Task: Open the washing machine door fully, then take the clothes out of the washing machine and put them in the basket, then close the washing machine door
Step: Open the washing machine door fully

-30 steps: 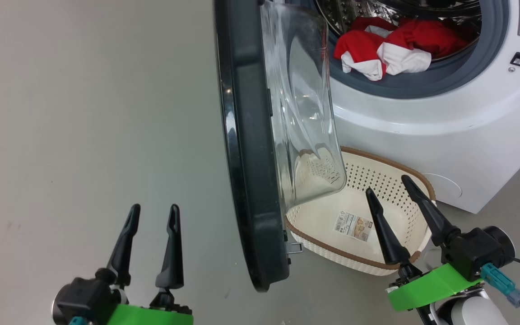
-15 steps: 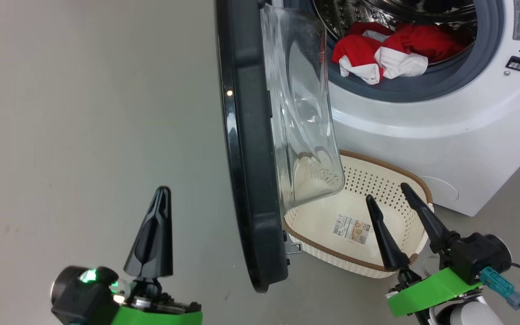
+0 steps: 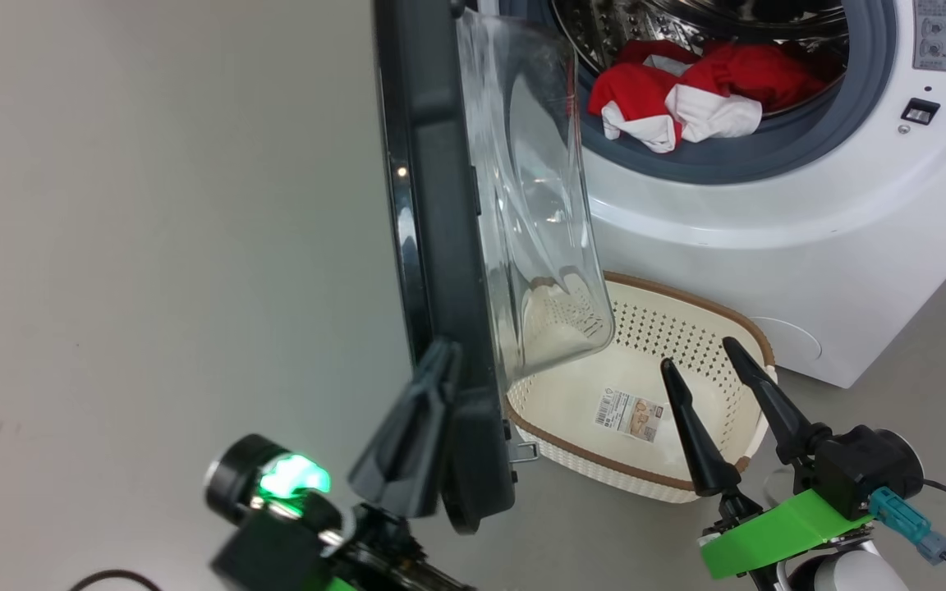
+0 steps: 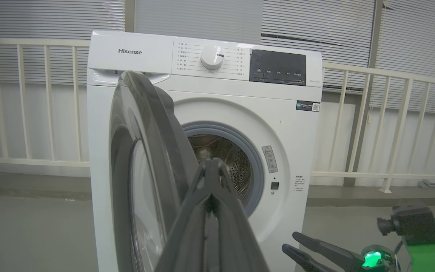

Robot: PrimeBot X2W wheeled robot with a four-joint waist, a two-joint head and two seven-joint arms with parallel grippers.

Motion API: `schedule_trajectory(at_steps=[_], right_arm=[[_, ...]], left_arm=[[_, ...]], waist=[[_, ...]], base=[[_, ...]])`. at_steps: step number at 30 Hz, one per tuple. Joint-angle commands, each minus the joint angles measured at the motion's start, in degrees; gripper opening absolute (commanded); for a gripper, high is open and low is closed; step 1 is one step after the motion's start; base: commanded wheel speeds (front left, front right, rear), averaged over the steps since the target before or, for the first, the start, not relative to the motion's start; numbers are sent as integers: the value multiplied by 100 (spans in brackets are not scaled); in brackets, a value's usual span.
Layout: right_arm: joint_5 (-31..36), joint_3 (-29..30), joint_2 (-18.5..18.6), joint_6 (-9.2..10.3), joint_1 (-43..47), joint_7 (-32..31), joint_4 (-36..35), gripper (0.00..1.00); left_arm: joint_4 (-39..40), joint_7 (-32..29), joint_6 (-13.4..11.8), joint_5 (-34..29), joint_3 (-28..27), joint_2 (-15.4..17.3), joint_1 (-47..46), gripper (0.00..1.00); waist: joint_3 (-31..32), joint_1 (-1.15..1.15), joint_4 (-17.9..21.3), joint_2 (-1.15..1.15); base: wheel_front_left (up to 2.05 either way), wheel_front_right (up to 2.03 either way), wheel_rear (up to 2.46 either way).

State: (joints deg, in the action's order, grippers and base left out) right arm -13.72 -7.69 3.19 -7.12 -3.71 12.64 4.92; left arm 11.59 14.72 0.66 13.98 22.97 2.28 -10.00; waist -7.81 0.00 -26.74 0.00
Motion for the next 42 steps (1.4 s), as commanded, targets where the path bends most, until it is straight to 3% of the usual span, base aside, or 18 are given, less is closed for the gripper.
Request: schedule_trajectory(at_steps=[1,7,12,26,42], right_arm=[[-74,-125,-31,-36,-58,67,-124,100],[-79,-117,-31,-36,-96,80,-113,100],[-97,-112,-31,-36,-119,87,-102,100],[-110,-83,-31,-36,-140,65,-98,100],[-108,-97,-31,-36,-75,23,-128,100]], left_arm=[[85,28,83,-122,-63,60,-214,0],[-324,26,262,-228,434,60,-286,0],[-733,-69,250,-10,649,60,-365,0],[-1412,-220,-331,146,471,85,-435,0],[-1242,-170,-708,240,91,290,-212,0]], waist=[[-20,0,26,0],[-91,0,99,0],[-130,0,144,0],[-205,0,140,0],[-217,0,-221,0]], base=[[0,0,0],[0,0,0],[0,0,0],[0,0,0],[0,0,0]])
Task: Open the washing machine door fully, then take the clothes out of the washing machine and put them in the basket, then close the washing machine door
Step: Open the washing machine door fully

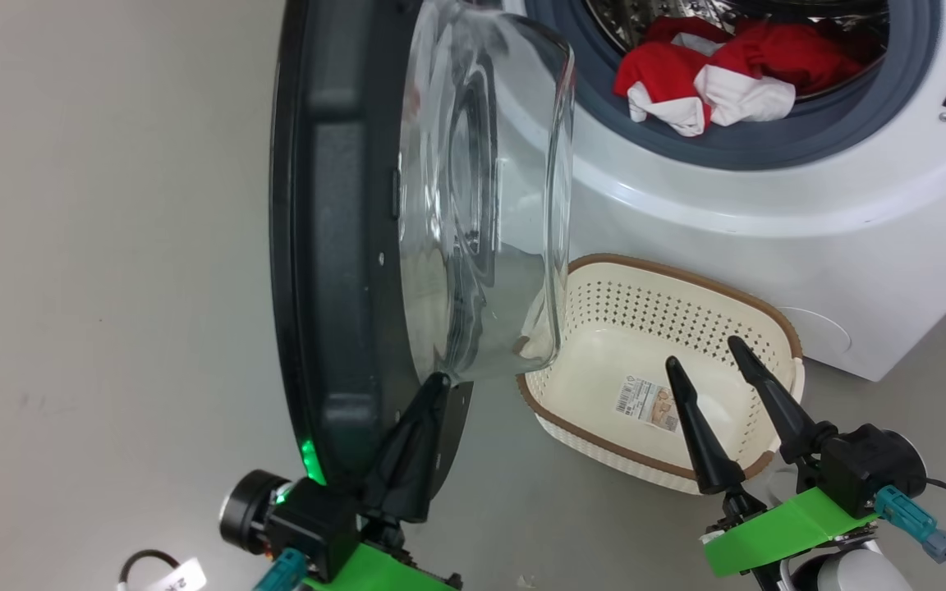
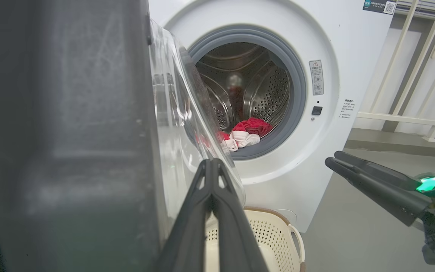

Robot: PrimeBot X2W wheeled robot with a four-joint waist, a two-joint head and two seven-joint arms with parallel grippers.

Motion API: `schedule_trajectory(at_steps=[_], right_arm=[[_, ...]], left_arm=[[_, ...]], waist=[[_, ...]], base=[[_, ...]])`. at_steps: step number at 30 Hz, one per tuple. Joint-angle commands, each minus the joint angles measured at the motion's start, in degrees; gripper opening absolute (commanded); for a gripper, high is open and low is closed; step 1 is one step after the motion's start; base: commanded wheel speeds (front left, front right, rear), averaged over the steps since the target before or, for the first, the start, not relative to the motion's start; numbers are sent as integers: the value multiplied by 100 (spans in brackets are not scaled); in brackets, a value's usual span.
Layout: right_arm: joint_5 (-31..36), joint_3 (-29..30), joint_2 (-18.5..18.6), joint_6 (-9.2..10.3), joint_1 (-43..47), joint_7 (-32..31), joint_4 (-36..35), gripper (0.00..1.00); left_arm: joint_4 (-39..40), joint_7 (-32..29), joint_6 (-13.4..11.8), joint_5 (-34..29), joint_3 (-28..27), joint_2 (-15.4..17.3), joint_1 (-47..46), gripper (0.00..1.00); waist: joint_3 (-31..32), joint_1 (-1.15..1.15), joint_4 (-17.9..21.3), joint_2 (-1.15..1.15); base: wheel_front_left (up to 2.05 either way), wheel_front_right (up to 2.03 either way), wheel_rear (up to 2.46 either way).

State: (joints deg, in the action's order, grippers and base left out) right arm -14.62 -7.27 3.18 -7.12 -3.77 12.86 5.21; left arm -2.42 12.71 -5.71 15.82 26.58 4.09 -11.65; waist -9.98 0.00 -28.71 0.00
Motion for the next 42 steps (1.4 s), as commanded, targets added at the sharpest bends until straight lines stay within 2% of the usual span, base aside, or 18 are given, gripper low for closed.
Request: schedule_trajectory(at_steps=[1,11,26,42], right_arm=[[-20,-139,-30,-36,-65,1,-159,100],[-40,-189,-30,-36,-47,-51,-175,100],[-86,-254,-30,-36,18,-121,-177,100],[-1,-289,-30,-36,92,-239,-276,100]], left_arm=[[166,30,-92,61,-295,127,-35,0],[151,100,-251,217,-694,304,28,0],[-403,225,-268,357,-1415,387,-87,0],[-814,228,19,315,-2403,65,-312,0]], waist=[[2,0,-53,0],[-35,0,-209,0],[42,0,-290,0],[34,0,-294,0]], base=[[0,0,0],[0,0,0],[0,0,0],[0,0,0]])
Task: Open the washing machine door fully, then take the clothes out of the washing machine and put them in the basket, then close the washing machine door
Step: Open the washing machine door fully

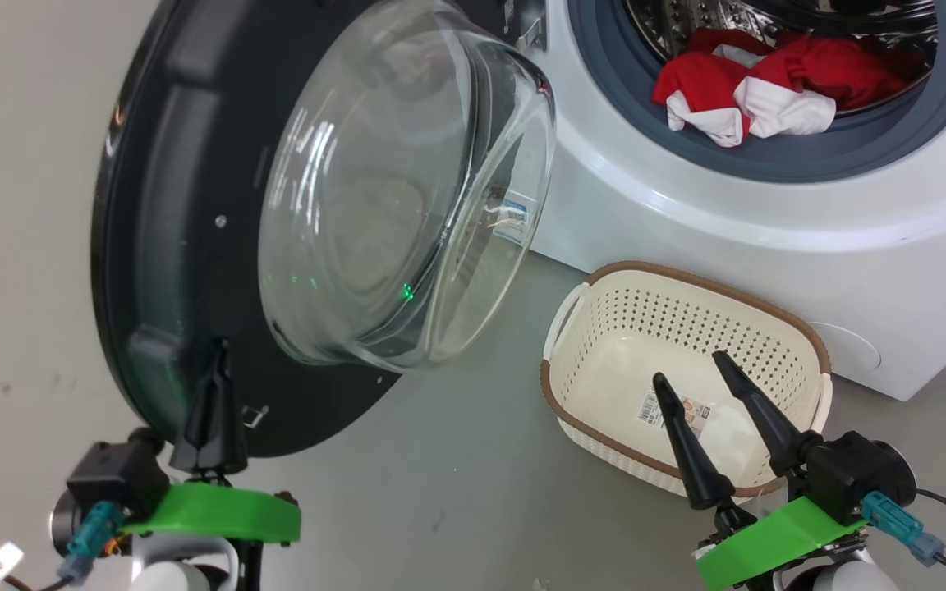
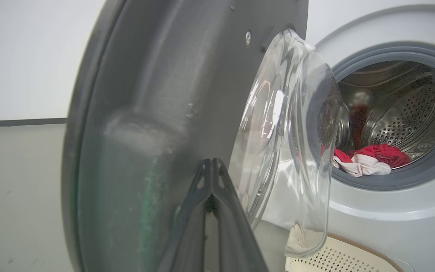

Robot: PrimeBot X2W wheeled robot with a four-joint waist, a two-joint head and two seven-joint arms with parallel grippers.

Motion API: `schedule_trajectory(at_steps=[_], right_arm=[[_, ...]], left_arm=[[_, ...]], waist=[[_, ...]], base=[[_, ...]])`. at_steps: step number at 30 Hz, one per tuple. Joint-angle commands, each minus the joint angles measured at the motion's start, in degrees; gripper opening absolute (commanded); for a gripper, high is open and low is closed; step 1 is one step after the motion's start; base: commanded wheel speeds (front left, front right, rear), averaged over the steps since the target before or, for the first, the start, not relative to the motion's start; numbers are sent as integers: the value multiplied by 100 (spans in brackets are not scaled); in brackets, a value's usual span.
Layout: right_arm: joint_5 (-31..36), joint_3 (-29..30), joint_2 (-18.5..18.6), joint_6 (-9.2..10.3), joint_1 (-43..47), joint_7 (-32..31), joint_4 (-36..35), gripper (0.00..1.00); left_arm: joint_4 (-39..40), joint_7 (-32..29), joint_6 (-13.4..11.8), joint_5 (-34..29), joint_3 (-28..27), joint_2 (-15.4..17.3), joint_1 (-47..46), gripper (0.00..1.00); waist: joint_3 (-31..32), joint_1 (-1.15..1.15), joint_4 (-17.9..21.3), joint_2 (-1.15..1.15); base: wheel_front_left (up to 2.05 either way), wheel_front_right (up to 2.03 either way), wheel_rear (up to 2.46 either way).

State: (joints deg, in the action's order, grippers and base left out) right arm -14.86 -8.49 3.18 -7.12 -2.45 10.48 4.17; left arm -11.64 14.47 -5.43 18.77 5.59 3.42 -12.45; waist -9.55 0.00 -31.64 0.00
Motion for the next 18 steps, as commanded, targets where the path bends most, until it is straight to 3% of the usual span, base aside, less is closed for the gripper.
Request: schedule_trajectory(at_steps=[1,18], right_arm=[[35,-163,-30,-36,-41,-19,-187,100],[217,-66,-30,-36,-44,-274,-462,100]], left_arm=[[75,52,6,12,-356,115,-276,0],[-688,52,258,-184,-1135,-20,-944,0]], waist=[[-20,0,0,0],[-228,0,66,0]], base=[[0,0,0],[0,0,0]])
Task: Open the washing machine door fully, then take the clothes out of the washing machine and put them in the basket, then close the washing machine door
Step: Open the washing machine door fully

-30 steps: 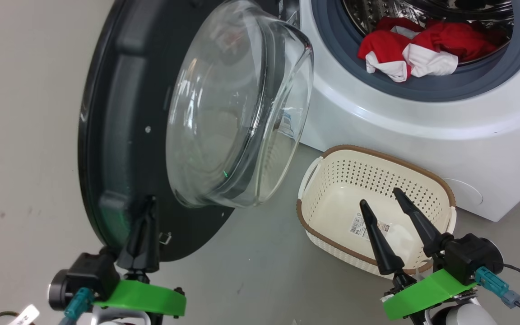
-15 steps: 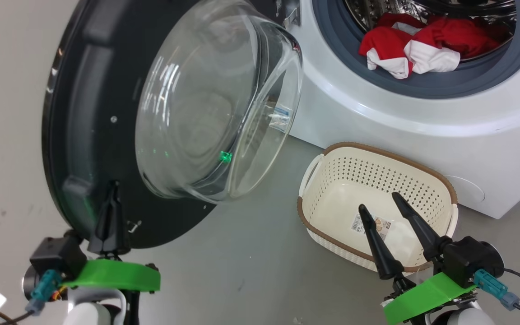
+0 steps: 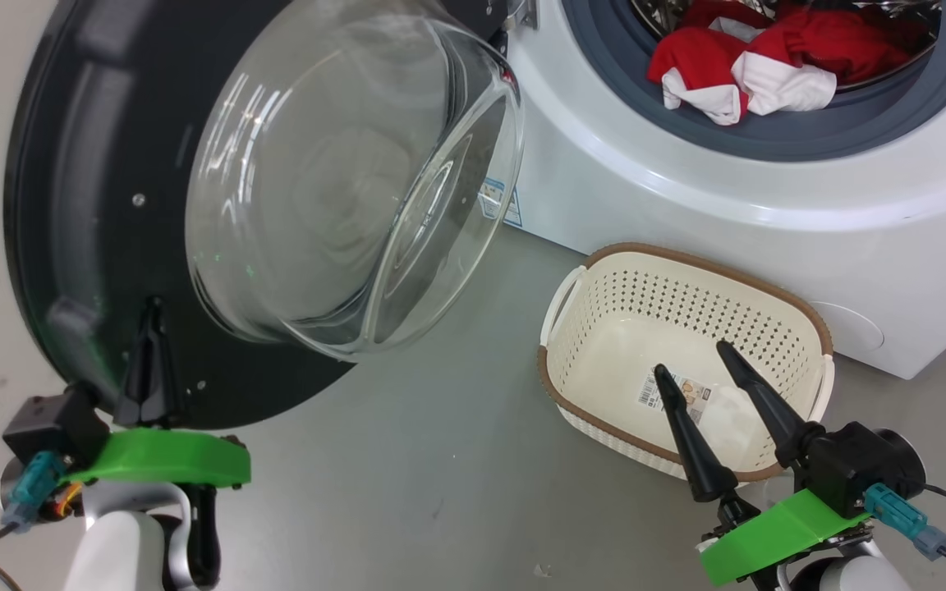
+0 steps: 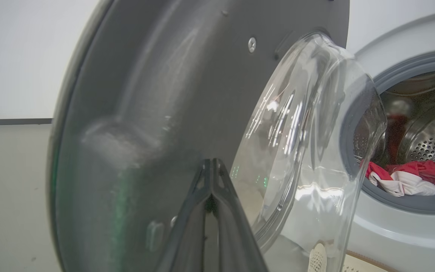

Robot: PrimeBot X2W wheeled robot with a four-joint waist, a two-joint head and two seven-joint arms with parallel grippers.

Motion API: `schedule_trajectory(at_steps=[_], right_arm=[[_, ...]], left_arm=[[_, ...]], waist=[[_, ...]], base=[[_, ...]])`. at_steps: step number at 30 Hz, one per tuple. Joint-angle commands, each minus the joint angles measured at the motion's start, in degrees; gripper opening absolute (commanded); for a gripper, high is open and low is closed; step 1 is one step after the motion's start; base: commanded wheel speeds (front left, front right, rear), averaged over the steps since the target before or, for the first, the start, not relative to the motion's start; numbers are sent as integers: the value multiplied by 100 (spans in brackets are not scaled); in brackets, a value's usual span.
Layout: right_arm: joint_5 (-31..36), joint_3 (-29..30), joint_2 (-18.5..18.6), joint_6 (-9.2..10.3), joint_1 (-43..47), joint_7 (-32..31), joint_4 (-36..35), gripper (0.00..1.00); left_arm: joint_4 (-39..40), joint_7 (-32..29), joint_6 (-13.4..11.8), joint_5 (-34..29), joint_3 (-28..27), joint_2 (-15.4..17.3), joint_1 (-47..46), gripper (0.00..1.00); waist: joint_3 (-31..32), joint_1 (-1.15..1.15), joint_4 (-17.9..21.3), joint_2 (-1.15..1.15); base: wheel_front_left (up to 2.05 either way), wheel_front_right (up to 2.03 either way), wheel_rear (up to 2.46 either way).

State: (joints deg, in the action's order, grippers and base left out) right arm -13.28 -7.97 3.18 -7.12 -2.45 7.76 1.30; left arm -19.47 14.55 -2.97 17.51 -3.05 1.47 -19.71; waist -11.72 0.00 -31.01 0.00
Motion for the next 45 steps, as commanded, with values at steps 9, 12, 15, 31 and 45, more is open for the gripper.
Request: schedule_trajectory(at_steps=[9,12,15,31,45], right_arm=[[131,-97,-30,-36,-44,-103,-294,100],[136,-92,-30,-36,-47,-135,-320,100],[138,-86,-30,-36,-67,-168,-345,100],[47,11,-30,-36,-149,-355,-544,100],[120,27,-12,-36,-138,-431,-616,100]], left_arm=[[-181,44,171,-279,-759,163,-520,0],[-257,44,211,-335,-903,158,-577,0],[-341,44,247,-364,-1041,153,-615,0],[-624,45,460,-510,-1606,142,-893,0],[-890,45,574,-916,-2127,142,-1038,0]], waist=[[-126,0,36,0],[-158,0,62,0],[-202,0,100,0],[-402,0,199,0],[-430,0,347,0]], base=[[0,0,0],[0,0,0],[0,0,0],[0,0,0],[0,0,0]])
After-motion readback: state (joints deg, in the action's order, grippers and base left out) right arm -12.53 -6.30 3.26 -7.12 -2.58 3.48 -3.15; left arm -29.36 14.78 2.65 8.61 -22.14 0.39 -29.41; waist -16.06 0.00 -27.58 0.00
